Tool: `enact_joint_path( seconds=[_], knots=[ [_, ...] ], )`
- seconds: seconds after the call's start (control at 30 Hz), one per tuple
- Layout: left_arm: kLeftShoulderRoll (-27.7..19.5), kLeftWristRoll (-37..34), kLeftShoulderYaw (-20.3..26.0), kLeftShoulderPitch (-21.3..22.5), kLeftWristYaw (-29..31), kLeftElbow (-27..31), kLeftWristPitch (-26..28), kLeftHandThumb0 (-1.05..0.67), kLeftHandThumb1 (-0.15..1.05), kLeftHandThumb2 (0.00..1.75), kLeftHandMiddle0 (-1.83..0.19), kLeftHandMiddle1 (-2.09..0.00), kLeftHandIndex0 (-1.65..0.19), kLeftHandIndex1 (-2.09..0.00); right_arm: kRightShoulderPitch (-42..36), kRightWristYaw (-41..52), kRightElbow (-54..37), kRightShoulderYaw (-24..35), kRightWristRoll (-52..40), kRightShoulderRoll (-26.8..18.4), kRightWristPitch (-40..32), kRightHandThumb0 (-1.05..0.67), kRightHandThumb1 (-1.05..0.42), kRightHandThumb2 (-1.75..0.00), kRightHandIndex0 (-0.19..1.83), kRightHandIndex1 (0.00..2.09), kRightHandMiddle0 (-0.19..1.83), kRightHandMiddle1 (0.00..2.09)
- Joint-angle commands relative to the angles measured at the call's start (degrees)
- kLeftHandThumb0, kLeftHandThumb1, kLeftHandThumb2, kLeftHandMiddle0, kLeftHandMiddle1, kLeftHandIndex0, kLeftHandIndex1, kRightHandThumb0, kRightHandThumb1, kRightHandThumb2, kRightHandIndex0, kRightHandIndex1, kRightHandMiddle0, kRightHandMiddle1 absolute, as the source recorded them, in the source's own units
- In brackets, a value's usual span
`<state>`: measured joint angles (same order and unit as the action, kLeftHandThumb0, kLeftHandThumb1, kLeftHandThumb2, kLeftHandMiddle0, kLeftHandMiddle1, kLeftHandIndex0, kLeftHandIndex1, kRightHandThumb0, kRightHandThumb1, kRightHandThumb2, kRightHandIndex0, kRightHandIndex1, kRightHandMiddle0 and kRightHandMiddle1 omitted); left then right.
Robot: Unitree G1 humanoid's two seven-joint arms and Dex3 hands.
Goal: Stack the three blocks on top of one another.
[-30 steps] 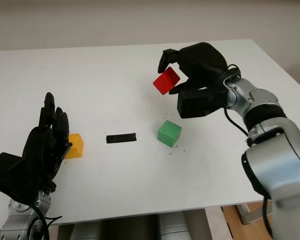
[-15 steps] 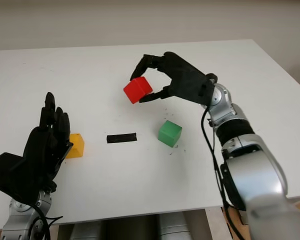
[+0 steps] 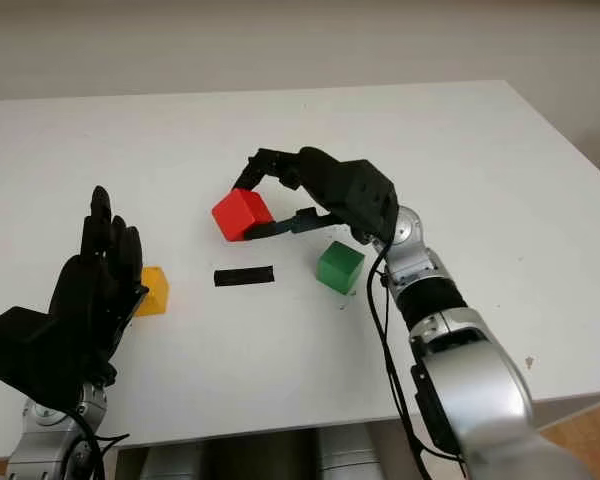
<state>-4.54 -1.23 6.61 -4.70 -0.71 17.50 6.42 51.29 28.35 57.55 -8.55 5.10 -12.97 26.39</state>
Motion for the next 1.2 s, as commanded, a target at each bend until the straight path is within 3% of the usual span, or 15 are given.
enact_joint_path(
  seconds=[0.0,0.3,0.77,1.17],
  knots=[
    [-0.02,-0.31,0.26,-0.31,0.2,0.53,-0.45,-0.71,1.05,0.61,0.19,-0.04,0.19,-0.03,-0.7,0.05,-1.13,0.15,0.28,0.46,-0.19,-0.56,-0.92,-0.06,0.16,0.04,0.49,1.49],
    [-0.01,0.05,0.12,-0.61,0.04,0.53,-0.52,-0.71,1.05,0.62,0.19,-0.03,0.19,-0.03,-3.08,0.08,-3.08,-1.2,2.52,1.22,-1.86,-0.55,-0.93,-0.06,0.15,0.04,0.44,1.58],
    [0.25,-0.29,0.14,0.02,0.13,0.07,-0.57,-0.71,1.05,0.62,0.19,-0.02,0.19,-0.03,-2.11,-0.95,-1.97,-2.87,6.01,1.12,-1.2,-0.54,-0.91,-0.05,0.15,0.05,0.45,1.56],
    [0.35,0.24,-0.39,-0.41,-0.02,-0.33,-1.66,-0.71,1.05,0.63,0.19,-0.03,0.19,-0.03,2.06,-8.77,1.27,-5.78,12.8,0.89,3.36,-0.46,-0.91,-0.06,0.18,0.06,0.45,1.56]
  ],
)
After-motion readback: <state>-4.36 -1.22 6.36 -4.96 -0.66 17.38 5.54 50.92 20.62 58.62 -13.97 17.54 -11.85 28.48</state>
